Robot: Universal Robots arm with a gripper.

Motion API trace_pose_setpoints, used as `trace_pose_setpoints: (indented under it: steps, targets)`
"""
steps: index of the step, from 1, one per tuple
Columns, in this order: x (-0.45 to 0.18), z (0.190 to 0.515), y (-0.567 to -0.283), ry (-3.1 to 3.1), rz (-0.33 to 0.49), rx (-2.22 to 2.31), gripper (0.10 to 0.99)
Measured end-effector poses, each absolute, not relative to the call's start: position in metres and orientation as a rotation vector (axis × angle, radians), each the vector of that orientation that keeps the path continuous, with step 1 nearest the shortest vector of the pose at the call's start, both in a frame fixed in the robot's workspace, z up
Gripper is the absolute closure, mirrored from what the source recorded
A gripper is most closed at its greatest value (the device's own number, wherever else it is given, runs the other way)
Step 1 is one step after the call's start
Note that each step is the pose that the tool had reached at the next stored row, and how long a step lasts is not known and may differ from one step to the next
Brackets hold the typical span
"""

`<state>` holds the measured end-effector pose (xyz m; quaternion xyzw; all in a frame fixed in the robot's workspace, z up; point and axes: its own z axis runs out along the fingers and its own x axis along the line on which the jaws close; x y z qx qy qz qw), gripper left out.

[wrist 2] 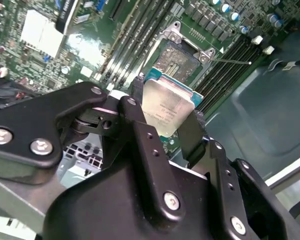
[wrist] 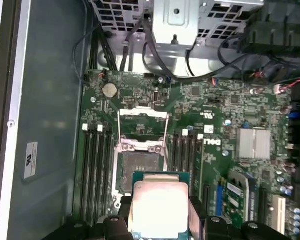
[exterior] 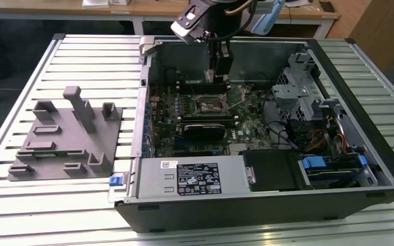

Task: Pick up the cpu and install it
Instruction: 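Place the cpu into insertion slot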

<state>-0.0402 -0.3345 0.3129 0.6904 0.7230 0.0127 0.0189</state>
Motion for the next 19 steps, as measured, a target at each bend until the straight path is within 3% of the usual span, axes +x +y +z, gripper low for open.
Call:
trace_pose_setpoints:
  steps: [19]
  targets:
    - [-0.039,0.279,-0.313,2.234,0.039,2.154,0.557]
